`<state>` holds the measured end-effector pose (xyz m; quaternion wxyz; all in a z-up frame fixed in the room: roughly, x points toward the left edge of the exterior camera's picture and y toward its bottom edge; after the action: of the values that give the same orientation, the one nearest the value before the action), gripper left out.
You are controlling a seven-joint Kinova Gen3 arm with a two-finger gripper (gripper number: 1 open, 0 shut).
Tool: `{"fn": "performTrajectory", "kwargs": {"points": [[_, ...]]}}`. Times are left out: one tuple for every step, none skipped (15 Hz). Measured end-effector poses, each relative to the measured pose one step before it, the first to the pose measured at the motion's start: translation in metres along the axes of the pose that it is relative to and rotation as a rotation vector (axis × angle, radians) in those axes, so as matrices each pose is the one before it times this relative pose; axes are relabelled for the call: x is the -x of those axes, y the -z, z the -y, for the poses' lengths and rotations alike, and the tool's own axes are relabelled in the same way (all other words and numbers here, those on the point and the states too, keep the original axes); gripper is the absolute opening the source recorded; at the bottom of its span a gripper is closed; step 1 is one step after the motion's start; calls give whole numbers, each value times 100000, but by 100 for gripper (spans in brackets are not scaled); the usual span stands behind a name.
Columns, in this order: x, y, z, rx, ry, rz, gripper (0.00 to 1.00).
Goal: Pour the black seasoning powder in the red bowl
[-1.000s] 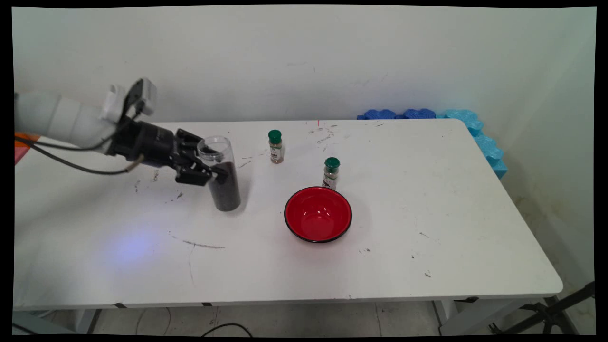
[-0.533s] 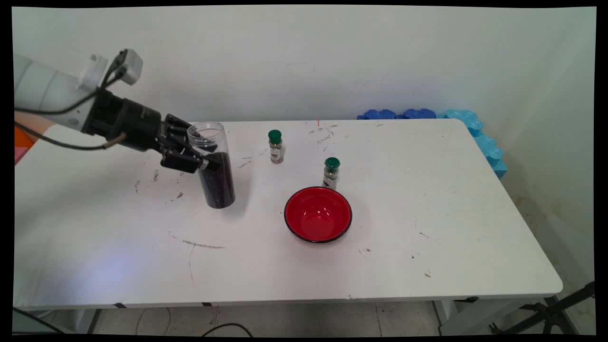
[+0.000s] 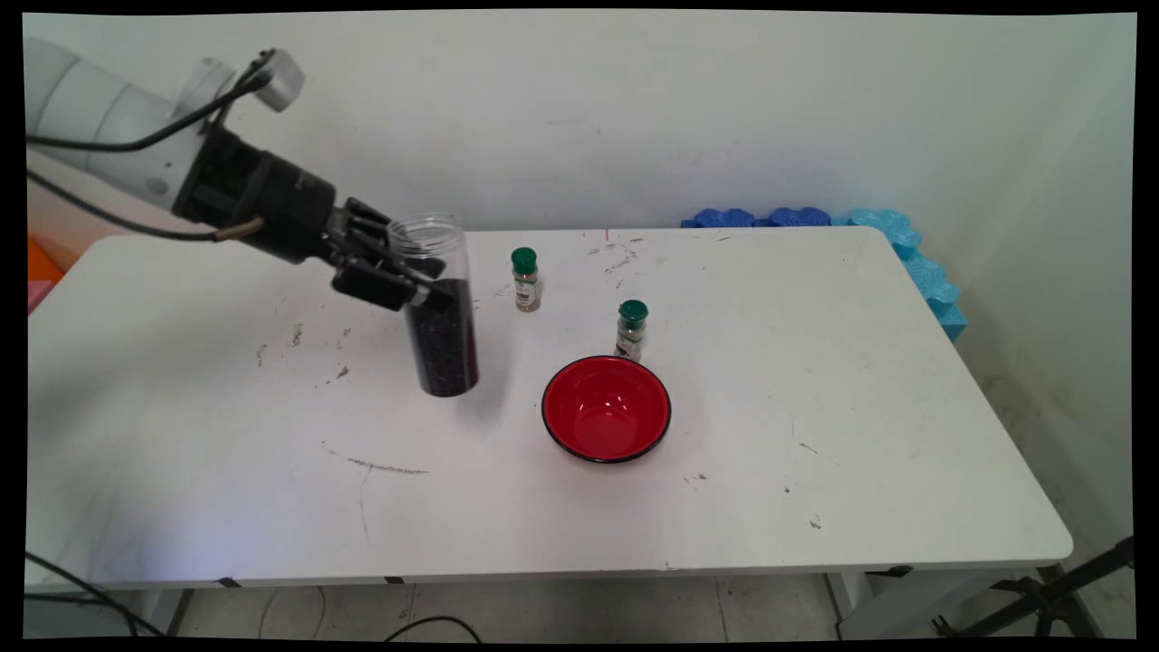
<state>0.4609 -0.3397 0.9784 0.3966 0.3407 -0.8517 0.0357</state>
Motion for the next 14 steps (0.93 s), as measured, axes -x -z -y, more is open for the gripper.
{"fn": "performTrajectory", "kwargs": {"points": [[-614,-471,-212,685,665,109,0],[-410,-348,-147,473,476,30,0],[-585,-565,-226,803,653,88,0],[-621,-685,-281,1077,825,126,0],[-570,-694,-285,1121,894,161,0],[-429,-611,-263,1034,797,264,0],[-400,-713,-300,1232,1221,518,0],[-271,-626,-273,1105,1081,592,0],[-130,-429,-205,782,749,502,0],[-199,-768,-353,1354,1466,1039,0],[-117,-696,-304,1192,1500,1099,0],[-72,-470,-178,702,1178,678,0],[-77,-731,-256,951,1806,1108,0],[-52,-489,-138,520,1331,611,0]]}}
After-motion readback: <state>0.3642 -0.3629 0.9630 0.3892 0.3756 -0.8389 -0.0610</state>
